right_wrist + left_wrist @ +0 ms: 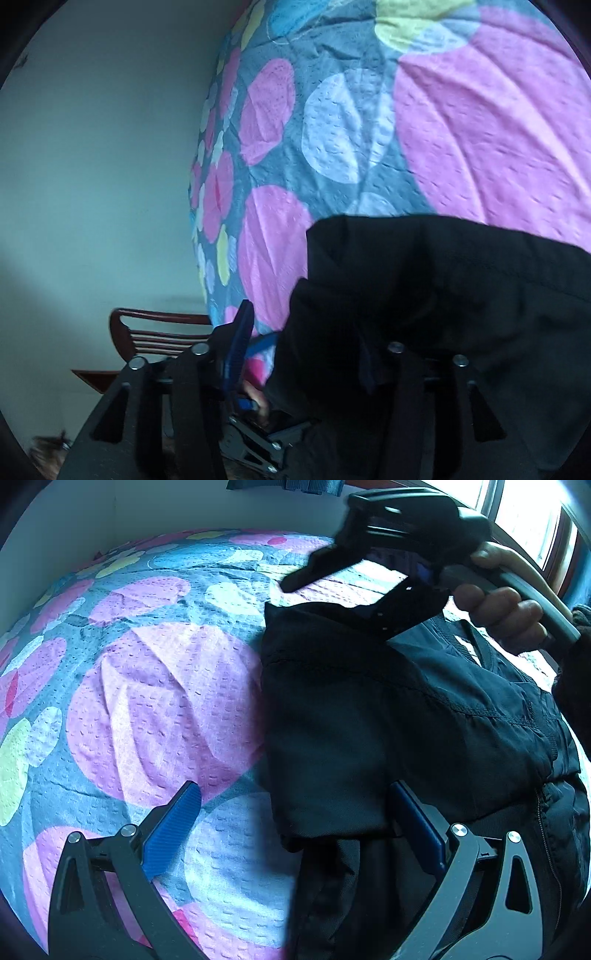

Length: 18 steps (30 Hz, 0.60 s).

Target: Fold small clothes

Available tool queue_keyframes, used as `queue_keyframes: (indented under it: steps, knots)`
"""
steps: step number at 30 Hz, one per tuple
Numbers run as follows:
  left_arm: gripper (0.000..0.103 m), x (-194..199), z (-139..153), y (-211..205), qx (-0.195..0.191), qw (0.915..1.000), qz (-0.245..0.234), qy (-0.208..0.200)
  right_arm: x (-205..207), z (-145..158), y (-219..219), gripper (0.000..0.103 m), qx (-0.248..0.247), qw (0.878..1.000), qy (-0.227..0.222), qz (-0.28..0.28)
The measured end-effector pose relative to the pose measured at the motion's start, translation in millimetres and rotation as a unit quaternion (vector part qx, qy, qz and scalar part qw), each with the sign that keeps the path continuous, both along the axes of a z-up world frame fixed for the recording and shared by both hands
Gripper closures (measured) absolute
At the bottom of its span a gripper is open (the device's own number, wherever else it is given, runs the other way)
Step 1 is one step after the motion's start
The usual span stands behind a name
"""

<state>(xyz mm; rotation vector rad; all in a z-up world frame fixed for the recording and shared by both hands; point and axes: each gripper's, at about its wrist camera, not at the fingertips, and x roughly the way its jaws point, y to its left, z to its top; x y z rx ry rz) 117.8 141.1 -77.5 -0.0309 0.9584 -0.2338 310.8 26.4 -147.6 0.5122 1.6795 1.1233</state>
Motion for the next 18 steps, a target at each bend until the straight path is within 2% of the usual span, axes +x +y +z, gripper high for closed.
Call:
queue_keyframes:
  steps: [3,5,7,10,11,15,17,18]
  knots:
    - [0.002,0,1,1,-0.001,1.0,0.0,-0.001,1,2,6,0.05,0.032,0.999,0.023,-0.002]
    - [0.002,0,1,1,-0.001,1.0,0.0,-0.001,1,14,10,0.05,0.085,0.996,0.015,0.004]
    - [0.002,0,1,1,-0.001,1.0,0.0,-0.001,3,20,8,0.05,0.103,0.995,0.008,-0.003]
    - [0.002,0,0,0,0.002,1.0,0.0,0.0,11,10,2,0.05,0.069,0.997,0.013,-0.028]
    - [0.002,0,0,0,0.003,1.0,0.0,0.0,11,10,-13,0.05,0.064,0.997,0.016,-0.033]
    - [0.002,-1,-1,-1,0.009,1.0,-0.002,0.0,17,-8,-11,0.051,0.049,0.996,0.042,-0.056]
    - [0.002,-1,-1,-1,0.01,1.0,-0.002,0.0,20,-12,-6,0.058,0.035,0.997,0.045,-0.047]
    - [0.002,-1,0,-1,0.009,1.0,-0.002,0.0,20,-12,-7,0.068,0.033,0.998,0.041,-0.044]
